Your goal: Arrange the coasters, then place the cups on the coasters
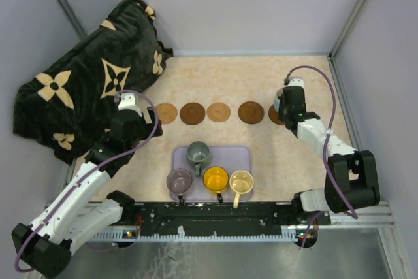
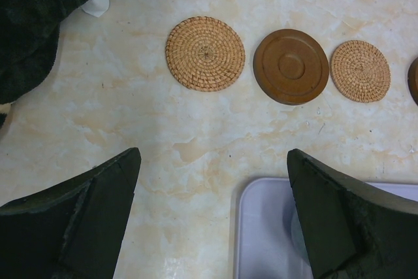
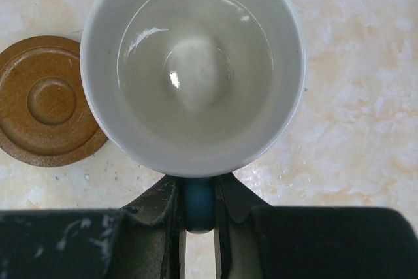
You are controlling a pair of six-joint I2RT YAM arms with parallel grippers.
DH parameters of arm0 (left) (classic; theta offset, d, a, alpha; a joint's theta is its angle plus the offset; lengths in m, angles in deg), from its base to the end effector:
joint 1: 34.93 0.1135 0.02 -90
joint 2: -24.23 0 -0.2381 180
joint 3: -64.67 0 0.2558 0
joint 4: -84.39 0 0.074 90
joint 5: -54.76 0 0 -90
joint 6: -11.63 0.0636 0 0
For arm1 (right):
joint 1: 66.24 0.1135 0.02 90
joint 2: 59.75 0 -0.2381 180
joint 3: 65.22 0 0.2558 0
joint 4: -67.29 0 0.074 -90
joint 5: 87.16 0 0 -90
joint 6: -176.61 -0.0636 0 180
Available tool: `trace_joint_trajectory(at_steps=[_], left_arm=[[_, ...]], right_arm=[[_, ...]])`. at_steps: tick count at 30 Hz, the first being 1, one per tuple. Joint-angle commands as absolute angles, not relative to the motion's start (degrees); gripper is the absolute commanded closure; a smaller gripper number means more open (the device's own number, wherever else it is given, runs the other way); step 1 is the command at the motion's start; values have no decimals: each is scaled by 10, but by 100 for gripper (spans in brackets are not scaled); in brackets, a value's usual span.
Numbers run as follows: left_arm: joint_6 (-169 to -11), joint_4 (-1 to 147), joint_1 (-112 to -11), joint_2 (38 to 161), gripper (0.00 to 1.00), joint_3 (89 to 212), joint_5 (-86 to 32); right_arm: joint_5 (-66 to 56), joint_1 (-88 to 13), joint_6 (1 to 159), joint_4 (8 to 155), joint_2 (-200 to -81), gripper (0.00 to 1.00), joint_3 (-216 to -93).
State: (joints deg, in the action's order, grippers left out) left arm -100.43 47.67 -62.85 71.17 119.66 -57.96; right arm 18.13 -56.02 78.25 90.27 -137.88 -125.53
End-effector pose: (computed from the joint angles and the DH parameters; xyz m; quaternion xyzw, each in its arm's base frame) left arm 0.2122 -0.0846 0.2596 -0.0572 0.8473 -0.0577 0.5248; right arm 0.3150 0.0397 0.1798 0.0407 0.9019 -0.0528 0.4267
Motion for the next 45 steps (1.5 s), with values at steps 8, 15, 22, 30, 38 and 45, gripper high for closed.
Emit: trace_joint_trajectory(at_steps=[8,15,22,30,38,45], left_arm=[[-1001,487,-627,711,1,1195,-579],[-1002,487,-627,712,1,1195,-579],[-1003,487,-627,711,1,1195,-579],[-1004,486,-627,708,1,1193,-578],[-1003,486,-627,707,1,1194,-578],[-1005,486,-627,706,1,1192,-578]], right_arm=[[165,-579,790,850,-1375,100,-1288],[163,-579,789,864,-1381,100,-1290],[169,-579,790,873,-1384,100,-1291],[177,-579,789,881,-1386,100,-1291],[179,-579,787,877,-1397,100,-1292],[178,-579,787,870,-1401,100,-1289]])
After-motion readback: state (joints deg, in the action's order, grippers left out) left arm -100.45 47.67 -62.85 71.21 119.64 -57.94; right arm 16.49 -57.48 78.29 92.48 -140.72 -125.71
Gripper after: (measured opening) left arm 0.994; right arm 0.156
